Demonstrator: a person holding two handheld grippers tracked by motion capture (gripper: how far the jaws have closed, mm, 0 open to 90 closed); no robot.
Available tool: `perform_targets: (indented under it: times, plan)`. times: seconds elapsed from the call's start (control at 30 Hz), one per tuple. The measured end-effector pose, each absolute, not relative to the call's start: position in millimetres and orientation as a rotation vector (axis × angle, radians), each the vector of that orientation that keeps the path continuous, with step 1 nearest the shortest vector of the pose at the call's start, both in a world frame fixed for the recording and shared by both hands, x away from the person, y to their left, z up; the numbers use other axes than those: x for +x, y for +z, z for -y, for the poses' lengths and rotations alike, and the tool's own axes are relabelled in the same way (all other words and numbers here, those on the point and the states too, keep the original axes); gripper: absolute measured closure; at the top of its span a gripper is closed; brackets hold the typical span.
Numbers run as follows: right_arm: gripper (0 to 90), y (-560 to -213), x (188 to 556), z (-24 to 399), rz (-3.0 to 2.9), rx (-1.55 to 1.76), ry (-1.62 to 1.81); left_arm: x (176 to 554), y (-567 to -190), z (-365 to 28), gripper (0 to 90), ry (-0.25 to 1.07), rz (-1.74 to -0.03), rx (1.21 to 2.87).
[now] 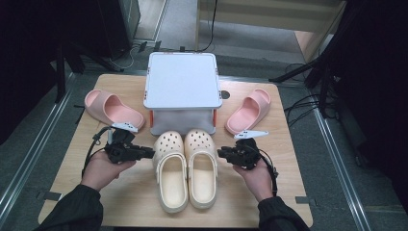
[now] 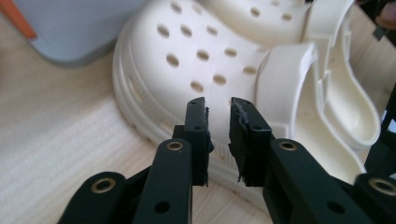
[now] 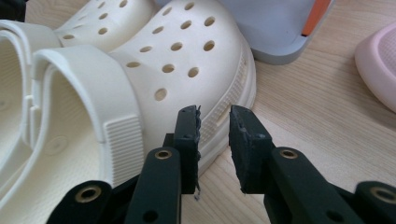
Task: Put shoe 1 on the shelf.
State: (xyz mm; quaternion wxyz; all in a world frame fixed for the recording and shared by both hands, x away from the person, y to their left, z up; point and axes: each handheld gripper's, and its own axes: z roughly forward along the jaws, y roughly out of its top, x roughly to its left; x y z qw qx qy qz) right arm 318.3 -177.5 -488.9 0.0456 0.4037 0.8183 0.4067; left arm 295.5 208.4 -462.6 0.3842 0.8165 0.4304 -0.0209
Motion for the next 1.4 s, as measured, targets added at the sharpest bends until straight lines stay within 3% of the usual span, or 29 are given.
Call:
perform_targets:
  times: [0.27, 0.73, 1.4]
  plan:
    - [72.1, -477, 310, 175, -2.524, 1.213, 1.291, 300, -445, -207, 80.9, -0.085, -1.104, 2.027]
    - [69.6, -446, 282, 170, -2.519, 1.175, 1.37, 328, -392, -200, 83.5, -0.019, -1.047, 2.022]
    - [64.1, -454, 257, 133, -2.589, 1.107, 1.288, 389, -361, -193, 86.6, 0.084, -1.061, 2.038]
